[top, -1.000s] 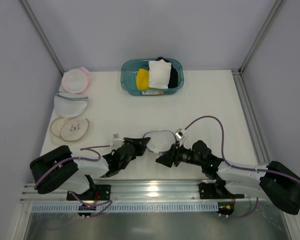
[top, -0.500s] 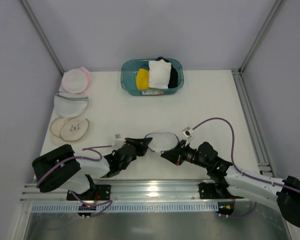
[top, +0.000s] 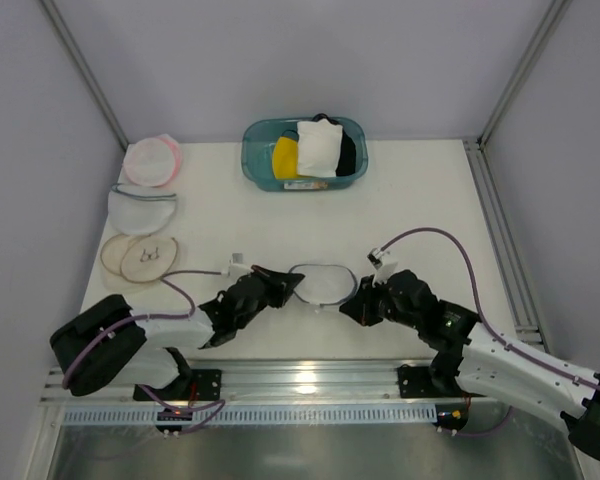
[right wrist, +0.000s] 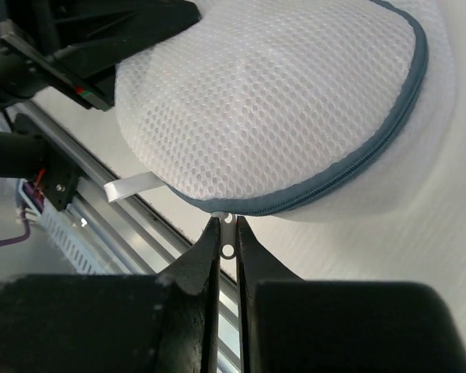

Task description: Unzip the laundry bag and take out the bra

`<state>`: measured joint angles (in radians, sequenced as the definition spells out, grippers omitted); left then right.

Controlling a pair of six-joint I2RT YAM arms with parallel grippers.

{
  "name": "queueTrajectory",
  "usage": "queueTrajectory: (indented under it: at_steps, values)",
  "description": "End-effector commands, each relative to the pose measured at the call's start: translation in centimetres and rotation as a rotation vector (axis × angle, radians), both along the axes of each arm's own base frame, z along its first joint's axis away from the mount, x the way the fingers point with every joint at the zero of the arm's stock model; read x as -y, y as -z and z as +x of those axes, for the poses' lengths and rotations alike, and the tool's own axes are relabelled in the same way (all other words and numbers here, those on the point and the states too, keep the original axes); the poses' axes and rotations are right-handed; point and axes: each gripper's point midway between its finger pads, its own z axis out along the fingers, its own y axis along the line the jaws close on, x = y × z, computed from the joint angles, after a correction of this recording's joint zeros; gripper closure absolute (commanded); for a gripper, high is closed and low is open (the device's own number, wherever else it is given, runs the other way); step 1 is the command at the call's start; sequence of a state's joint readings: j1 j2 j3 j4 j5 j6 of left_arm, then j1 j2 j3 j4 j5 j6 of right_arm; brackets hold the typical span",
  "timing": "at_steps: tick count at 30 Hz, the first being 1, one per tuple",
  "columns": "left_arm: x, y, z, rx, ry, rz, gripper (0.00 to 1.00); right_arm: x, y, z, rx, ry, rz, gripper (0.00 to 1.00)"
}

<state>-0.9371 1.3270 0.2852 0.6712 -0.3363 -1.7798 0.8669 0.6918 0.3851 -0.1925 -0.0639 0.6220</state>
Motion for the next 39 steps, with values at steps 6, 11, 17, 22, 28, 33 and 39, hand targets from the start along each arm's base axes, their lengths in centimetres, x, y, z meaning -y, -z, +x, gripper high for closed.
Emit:
queueTrajectory:
  at_steps: [6,11,17,22,28,33,39]
  values:
    - [-0.8,-0.9,-0.5,0.15,0.3,0.546,1.0,3.8,2.7,1.2,-0.054,0.122,-0.29,0.96]
    - [-2.1,-0.4,-1.1,0.164,0.45,0.653,1.0,4.3,3.6,1.4,-0.073,0.139,-0.347,0.96]
    - [-0.3,1.7,-2.8,0.155,0.747,0.649,1.0,5.3,3.1,2.1,-0.044,0.175,-0.398,0.96]
    - [0.3,1.9,-1.6,0.21,0.766,0.669,1.0,5.4,2.9,2.1,-0.047,0.175,-0.405,0.96]
    - [1.5,-1.9,1.8,0.323,0.664,0.631,0.34,5.3,2.8,1.9,-0.045,0.174,-0.382,0.96]
    - [-0.5,-2.3,2.3,0.232,0.535,0.658,0.13,4.6,2.6,2.0,-0.044,0.164,-0.344,0.96]
    - [-6.8,-3.3,-1.1,0.126,0.306,0.63,0.12,2.8,2.5,1.8,-0.052,0.111,-0.282,0.96]
